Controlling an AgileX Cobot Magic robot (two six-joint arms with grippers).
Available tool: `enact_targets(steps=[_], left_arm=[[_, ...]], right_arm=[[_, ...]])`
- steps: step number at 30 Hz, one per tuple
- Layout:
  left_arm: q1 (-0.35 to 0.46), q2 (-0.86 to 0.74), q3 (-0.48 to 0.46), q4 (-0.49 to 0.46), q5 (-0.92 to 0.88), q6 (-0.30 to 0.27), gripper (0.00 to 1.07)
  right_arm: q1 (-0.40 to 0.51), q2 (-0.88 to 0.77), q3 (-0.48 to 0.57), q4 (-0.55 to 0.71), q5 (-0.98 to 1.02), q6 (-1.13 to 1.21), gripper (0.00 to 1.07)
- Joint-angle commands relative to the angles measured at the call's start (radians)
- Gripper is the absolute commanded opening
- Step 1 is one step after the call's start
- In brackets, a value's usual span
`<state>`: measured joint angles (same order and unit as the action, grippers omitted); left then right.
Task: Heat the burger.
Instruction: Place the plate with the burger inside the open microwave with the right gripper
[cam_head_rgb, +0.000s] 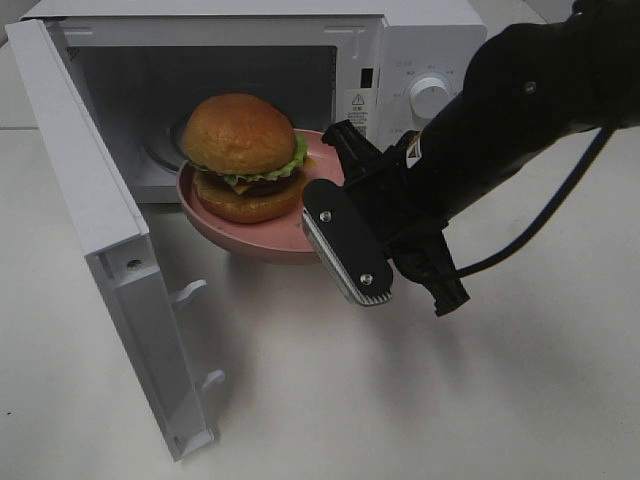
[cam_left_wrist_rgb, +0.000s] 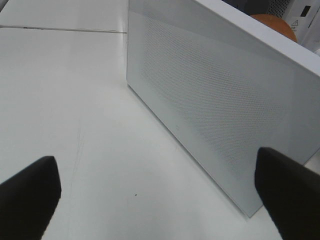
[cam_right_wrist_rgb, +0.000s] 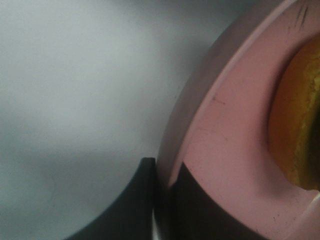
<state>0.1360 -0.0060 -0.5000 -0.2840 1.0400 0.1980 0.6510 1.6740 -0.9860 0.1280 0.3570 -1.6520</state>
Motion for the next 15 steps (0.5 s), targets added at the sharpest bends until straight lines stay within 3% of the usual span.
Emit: enact_targets(steps=[1, 15], left_arm=[[0.004, -0.007, 0.003, -0.006, -0.003, 0.002, 0.98], [0.004, -0.007, 0.003, -0.006, -0.003, 0.002, 0.98]], right_arm=[[0.004, 0.038, -0.067, 0.008, -0.058, -0.007, 0.0], [0.004, 0.158, -0.215, -0.055, -0.017, 0.04, 0.0]])
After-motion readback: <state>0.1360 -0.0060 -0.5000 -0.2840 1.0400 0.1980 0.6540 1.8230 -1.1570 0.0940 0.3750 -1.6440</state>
